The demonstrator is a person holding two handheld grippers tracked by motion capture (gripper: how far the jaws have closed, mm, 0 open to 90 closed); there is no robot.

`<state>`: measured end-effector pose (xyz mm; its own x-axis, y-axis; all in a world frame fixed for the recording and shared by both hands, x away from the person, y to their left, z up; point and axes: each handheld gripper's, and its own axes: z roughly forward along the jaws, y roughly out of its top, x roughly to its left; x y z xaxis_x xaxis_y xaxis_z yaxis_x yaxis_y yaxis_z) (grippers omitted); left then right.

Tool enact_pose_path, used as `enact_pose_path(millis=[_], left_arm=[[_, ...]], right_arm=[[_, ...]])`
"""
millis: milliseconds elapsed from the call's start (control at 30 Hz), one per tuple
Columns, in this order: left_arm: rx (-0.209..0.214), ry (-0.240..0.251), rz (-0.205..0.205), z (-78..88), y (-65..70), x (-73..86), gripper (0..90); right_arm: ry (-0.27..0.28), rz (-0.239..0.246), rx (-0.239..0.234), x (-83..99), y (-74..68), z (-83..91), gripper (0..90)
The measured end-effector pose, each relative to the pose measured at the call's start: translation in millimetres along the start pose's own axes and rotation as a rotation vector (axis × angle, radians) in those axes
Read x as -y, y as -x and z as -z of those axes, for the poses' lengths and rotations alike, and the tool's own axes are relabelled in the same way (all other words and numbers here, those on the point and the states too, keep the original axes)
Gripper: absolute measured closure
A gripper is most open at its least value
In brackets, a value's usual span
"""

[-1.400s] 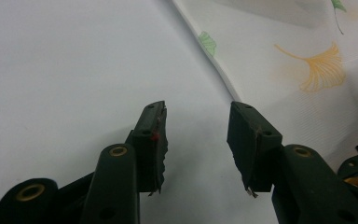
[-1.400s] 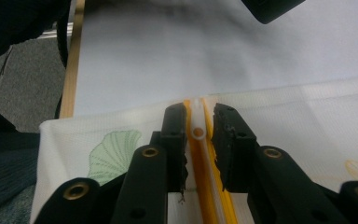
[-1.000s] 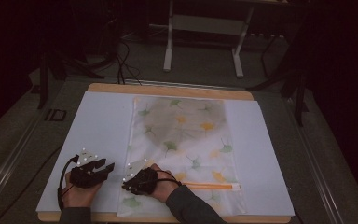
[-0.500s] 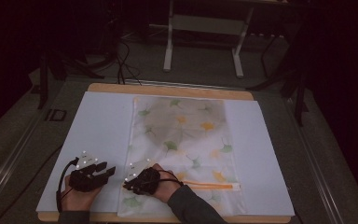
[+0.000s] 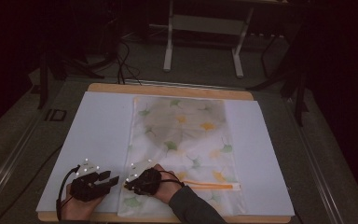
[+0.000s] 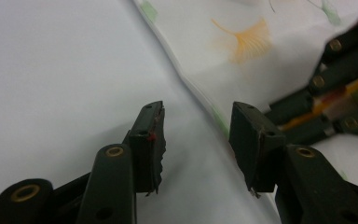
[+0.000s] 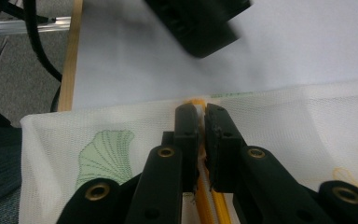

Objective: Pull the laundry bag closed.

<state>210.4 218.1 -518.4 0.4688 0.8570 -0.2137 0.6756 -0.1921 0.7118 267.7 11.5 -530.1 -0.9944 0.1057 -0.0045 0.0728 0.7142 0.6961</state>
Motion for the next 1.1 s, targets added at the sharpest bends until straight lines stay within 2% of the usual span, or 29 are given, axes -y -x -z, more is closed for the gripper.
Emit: enact_pose_path(millis=[67,133,400,733,900,1100], left_arm=[[0.005,-0.004,-0.005,0.7,0.7,1.0,55.4],[0.032,-0.021,-0.004,1.7,5.0,5.2,55.6],[0.089,-0.070,-0.027,-0.4,17.0,11.3,56.1],[0.128,-0.109,-0.016,-9.3,18.6,11.5,56.5],[0.162,-0.125,0.000,-18.2,16.4,8.6,56.7],[0.184,-0.137,-0.006,-25.0,17.0,4.8,57.9]], right_arm=[[0.005,0.000,0.000,0.0,0.1,0.5,84.2],[0.005,0.000,0.003,0.2,-0.3,0.3,84.2],[0.008,0.002,0.010,-1.0,-0.7,0.8,84.2],[0.028,0.003,0.021,-3.0,-0.6,6.6,84.3],[0.034,0.018,0.027,-5.8,-3.2,9.6,84.4],[0.037,0.031,0.033,-7.1,-3.8,15.0,84.4]])
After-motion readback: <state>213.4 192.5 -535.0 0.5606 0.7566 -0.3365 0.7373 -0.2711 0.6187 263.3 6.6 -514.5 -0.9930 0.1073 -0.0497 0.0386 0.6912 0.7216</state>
